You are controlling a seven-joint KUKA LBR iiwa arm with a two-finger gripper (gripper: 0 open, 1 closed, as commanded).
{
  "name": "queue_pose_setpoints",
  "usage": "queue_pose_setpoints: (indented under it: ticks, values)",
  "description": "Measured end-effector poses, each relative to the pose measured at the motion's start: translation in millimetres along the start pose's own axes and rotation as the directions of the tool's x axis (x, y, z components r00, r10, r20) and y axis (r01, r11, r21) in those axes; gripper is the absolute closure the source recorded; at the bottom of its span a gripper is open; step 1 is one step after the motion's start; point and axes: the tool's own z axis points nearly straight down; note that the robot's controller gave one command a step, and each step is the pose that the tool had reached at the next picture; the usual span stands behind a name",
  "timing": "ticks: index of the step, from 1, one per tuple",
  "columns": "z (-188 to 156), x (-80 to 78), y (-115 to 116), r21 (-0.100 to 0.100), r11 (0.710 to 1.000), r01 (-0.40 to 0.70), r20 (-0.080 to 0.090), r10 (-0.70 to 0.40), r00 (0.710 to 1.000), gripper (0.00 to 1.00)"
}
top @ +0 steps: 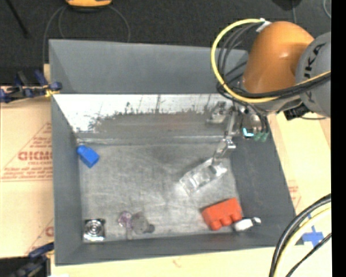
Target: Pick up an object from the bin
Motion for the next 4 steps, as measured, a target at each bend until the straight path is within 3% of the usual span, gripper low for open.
queue_pose_setpoints:
  ticks: [1,2,3,4]
  values:
    - [81,16.5,1,0.003,0.986,0.168,0.01,-0.168,0.986,0.0]
    - [127,2.5,-14,0.004,0.853,0.522,0.011,-0.522,0.853,0.0]
    - [128,2.5,-14,0.003,0.854,0.521,0.012,-0.521,0.854,1.0]
    - [10,15.7,-20,0.008,0.838,0.546,0.009,-0.546,0.838,1.0]
